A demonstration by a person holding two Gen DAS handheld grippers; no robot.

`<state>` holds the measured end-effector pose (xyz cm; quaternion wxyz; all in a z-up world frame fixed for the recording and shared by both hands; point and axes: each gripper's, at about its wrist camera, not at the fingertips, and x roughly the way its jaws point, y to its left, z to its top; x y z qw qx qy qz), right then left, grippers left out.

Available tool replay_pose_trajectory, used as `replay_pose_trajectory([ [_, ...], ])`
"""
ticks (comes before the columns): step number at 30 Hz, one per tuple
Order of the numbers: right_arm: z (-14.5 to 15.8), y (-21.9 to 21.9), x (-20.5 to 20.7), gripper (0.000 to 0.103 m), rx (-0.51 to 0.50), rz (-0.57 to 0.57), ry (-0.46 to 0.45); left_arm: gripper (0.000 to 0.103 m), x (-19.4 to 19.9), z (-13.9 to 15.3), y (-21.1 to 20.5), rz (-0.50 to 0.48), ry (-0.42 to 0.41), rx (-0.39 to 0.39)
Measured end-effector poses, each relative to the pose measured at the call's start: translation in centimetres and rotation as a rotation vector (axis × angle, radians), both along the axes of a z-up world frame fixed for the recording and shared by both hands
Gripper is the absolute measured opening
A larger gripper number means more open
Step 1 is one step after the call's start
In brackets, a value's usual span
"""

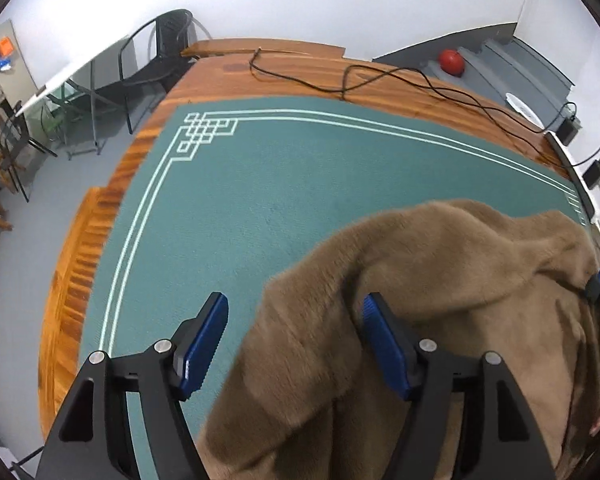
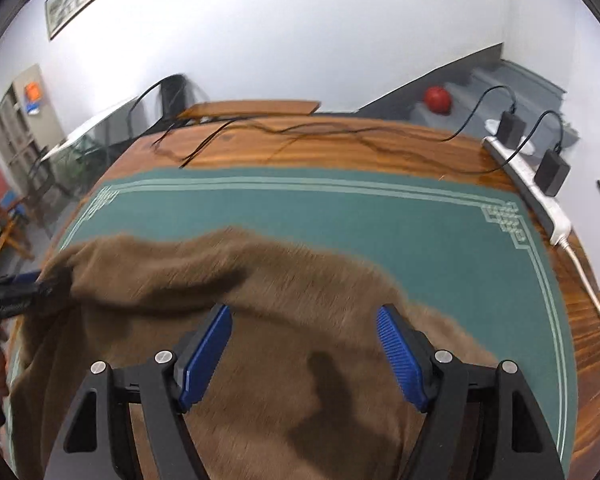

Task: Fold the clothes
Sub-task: 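Release the fleece with both grippers and spread it flat on the table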

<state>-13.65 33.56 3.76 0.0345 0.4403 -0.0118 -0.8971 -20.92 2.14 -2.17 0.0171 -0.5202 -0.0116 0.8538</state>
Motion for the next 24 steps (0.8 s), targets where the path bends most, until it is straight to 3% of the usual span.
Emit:
replay_pose_trajectory([
  [11,0.4,-3.1,9.6,0.077,-0.056,0.152,-0.121,0.081,6.9,2.3,0.8,-0.112,-0.045,0.054],
  [15,-1.0,-5.1,13.9,0.077,-0.024,0.226,-0.17,0.081,10.6,2.1,1.0,-0.154,-0.102,0.081],
  [19,-2.7,-6.2,18.3,0.077,0.0,0.286,-0.219,0.081,15.4,1.6,1.5,-0.212,-0.138,0.049],
  [24,-4.9,-6.0,22.7,0.077,0.01,0.289,-0.275,0.081,21.2,0.4,-0.3,-0.176,-0.178,0.024],
])
